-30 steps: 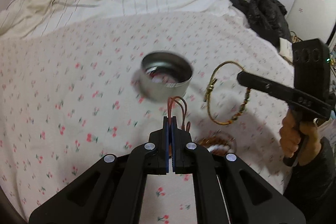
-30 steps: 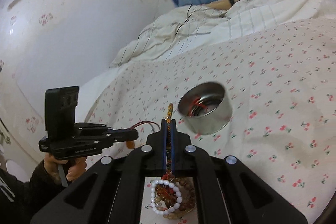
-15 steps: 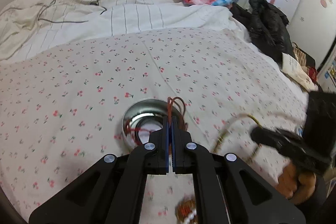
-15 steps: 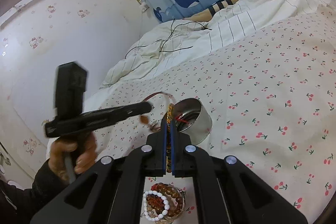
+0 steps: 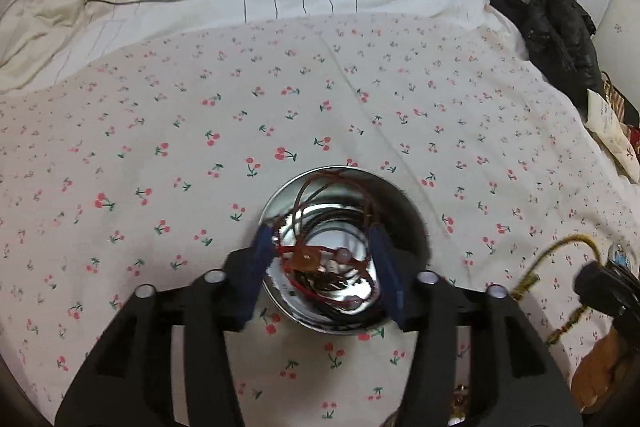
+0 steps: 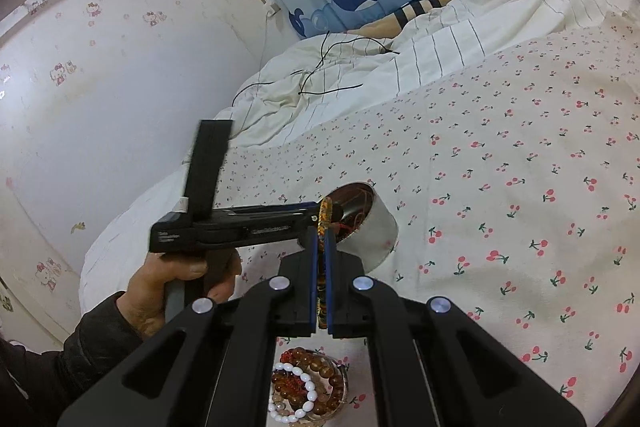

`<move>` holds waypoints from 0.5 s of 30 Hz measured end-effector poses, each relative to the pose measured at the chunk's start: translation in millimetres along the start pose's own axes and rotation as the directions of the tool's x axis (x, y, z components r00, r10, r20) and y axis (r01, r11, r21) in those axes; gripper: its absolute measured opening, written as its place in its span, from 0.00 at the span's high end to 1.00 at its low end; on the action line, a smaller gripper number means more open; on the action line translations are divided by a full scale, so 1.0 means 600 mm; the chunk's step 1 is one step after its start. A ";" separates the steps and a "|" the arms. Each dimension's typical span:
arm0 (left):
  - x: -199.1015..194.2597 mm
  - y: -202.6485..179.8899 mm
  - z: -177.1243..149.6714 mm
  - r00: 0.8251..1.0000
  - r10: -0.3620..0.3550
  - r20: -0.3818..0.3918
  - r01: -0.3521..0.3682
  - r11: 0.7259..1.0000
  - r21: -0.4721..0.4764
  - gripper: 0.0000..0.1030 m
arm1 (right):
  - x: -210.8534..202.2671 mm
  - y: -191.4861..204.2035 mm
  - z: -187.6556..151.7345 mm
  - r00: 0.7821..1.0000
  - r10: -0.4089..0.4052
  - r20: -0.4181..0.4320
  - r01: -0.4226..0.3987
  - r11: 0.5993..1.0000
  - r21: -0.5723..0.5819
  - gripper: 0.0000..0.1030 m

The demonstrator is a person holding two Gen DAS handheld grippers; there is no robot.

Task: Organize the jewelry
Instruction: 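Lower the gold bangle into the tin and open the right tool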

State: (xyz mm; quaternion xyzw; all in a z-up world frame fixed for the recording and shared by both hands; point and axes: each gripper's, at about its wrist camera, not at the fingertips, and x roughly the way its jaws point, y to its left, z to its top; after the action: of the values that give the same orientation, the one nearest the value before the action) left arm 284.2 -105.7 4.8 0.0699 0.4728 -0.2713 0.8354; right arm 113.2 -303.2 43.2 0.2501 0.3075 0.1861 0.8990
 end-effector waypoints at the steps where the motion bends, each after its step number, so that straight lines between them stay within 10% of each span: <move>1: -0.011 -0.003 -0.006 1.000 0.018 0.012 -0.018 1.000 0.016 0.46 | 0.002 0.001 0.001 1.000 0.001 0.000 -0.001 1.000 -0.001 0.96; 4: -0.045 0.000 -0.020 0.997 0.058 0.059 -0.059 0.998 0.029 0.30 | 0.009 0.004 0.015 1.000 0.021 0.016 -0.021 1.000 0.006 0.96; 15: -0.133 0.087 -0.122 0.995 0.007 0.101 0.004 0.994 -0.109 0.23 | 0.105 0.026 0.071 1.000 0.022 0.021 -0.022 1.000 0.014 0.96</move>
State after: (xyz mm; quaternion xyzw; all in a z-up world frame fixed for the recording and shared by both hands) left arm 223.7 -3.6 23.9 0.0109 0.4440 -0.2476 0.8611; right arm 185.0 -274.3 52.1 0.2620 0.2966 0.1912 0.8982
